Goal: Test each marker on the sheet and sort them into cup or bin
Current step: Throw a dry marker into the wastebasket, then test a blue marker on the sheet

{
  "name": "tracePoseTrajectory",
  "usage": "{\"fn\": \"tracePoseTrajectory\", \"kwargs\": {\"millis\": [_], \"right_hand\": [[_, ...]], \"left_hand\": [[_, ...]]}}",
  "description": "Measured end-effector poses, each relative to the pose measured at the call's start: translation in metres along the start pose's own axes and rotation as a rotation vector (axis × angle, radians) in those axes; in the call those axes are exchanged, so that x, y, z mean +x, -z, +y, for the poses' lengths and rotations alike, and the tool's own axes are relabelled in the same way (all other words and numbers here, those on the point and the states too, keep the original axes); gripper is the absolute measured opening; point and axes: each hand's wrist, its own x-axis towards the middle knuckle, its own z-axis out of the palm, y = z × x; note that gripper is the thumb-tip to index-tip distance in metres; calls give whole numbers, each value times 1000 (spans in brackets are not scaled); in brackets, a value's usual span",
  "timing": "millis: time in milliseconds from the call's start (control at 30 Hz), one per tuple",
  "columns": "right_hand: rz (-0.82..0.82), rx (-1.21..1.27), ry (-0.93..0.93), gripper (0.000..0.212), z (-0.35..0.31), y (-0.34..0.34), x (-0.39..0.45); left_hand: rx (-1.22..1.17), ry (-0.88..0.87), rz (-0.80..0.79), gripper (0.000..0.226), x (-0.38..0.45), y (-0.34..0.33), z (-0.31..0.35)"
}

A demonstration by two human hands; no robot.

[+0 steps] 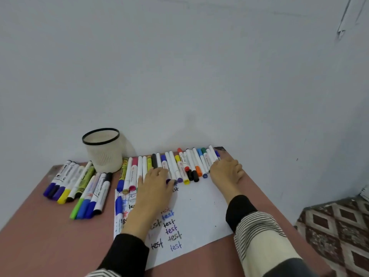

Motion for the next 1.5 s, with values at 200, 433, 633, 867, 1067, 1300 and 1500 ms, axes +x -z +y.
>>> {"fn": "tracePoseTrajectory", "kwargs": {"millis": [200,433,633,867,1067,1300,1500], "right_hand": [[87,32,4,36,1,-4,-1],[169,288,464,23,6,17,-11],[32,296,844,26,3,31,-48],[139,102,1018,24,-4,17,-56],[87,-35,1219,28,-17,0,-78],[114,-274,1249,36,-21,6,-87],[13,-212,1254,33,-22,7,-86]], "left_hand": [[-11,17,-32,39,3,-2,-8],[-168,-45,129,44,5,-1,-9],[-2,-148,232,44,2,8,-2],[98,-185,267,29,-6,20,-24],[171,-282,323,22,-7,23,-45],[265,-410,418,25,-5,26,-49],[249,-422,399,26,-7,26,-51]]}}
